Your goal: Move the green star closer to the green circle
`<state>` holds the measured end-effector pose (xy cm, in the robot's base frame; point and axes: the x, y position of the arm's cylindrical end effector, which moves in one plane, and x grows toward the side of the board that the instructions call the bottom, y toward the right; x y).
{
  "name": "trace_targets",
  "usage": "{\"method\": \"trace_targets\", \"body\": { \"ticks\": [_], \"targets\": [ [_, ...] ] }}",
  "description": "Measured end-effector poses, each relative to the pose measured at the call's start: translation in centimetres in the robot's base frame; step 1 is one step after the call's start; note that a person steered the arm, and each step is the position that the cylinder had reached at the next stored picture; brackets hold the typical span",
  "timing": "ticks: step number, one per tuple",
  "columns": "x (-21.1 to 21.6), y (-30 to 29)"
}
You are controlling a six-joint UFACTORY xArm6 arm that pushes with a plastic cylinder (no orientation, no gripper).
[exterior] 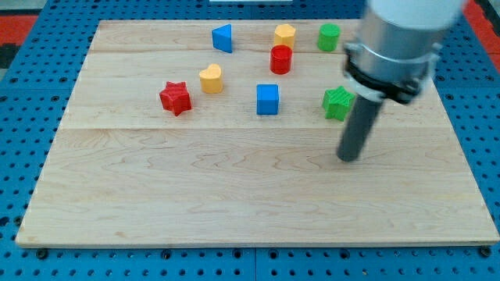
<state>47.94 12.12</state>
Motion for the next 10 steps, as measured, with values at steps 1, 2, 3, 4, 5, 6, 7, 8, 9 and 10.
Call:
{"method": "trace_targets", "body": {
  "ticks": [1,2,3,4,5,6,7,8,9,10],
  "targets": [
    [-3.2,0.0],
    [-3.9,0.0],
    [-5.7,0.0],
    [-7.5,0.5],
    [-9.1,0.7],
    [-10.9,1.3],
    [-11.7,1.3],
    [-11.8,1.3],
    [-11.8,1.3],
    [-11.8,1.2]
  ]
}}
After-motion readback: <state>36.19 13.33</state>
